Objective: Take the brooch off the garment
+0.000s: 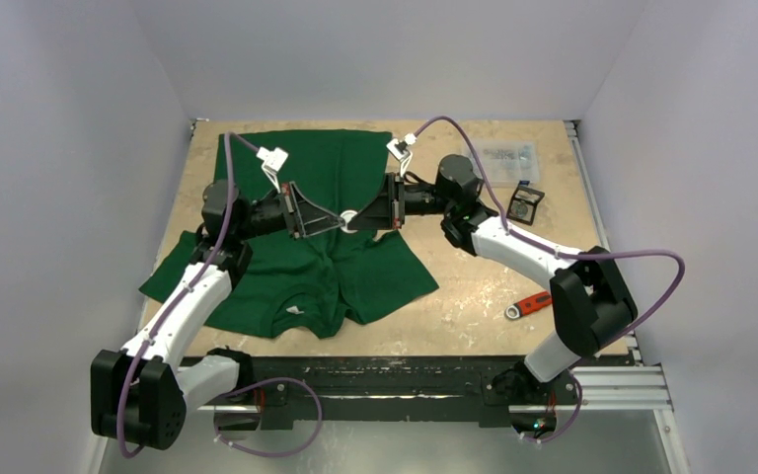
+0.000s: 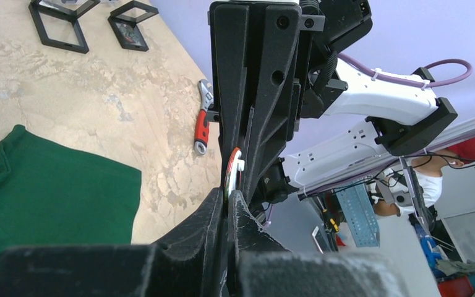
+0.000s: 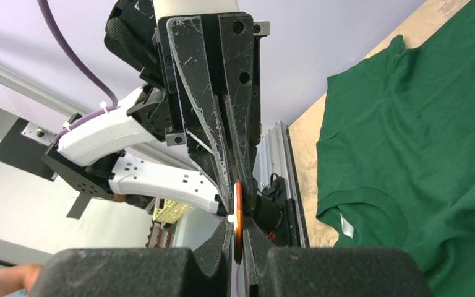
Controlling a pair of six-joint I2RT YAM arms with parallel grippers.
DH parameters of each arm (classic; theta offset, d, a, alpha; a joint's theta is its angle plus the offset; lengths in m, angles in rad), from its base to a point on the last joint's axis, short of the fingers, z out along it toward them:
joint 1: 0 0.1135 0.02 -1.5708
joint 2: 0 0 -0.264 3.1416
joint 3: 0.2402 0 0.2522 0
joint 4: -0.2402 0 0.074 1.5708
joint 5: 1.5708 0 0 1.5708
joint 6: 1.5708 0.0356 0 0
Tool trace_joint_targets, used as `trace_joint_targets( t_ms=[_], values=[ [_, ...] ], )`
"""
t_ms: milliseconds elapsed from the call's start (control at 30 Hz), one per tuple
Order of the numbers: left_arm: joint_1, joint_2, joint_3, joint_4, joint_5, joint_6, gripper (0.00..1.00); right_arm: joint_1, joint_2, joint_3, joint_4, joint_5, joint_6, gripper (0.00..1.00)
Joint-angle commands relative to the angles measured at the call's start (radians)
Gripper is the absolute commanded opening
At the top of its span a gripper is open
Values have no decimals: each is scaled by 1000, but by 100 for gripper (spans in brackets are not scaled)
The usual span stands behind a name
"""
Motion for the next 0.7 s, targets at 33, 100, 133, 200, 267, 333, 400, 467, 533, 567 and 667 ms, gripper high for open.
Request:
trace_joint_targets(
  t_ms=[33,100,133,200,267,333,400,467,533,567,667],
  values=[
    [14,-4,8,105,-8,-39,0,-34,-23,-31,35,37,27,1],
    [14,-5,10,115,-8,-41,0,-38,-25,-42,55,40,50,2],
    [14,-6,12,119,-8,-41,0,-41,-25,-50,75,38,67,3],
    [15,-8,19,125,-12,-40,0,-44,-26,-65,109,42,96,5],
    [15,-9,24,126,-19,-39,0,-49,-30,-73,122,55,111,6],
    [16,-9,29,127,-27,-40,0,-53,-35,-72,124,72,121,6],
    [16,-9,32,130,-32,-45,0,-53,-36,-64,112,87,121,6],
    [16,-8,35,128,-38,-46,0,-55,-36,-53,91,103,120,7],
    [18,-6,40,125,-44,-49,0,-57,-36,-43,76,114,123,9],
    [21,-6,44,119,-49,-51,0,-57,-38,-38,70,120,124,10],
    [28,-1,57,96,-65,-56,0,-57,-52,-22,33,152,113,11]
  ],
)
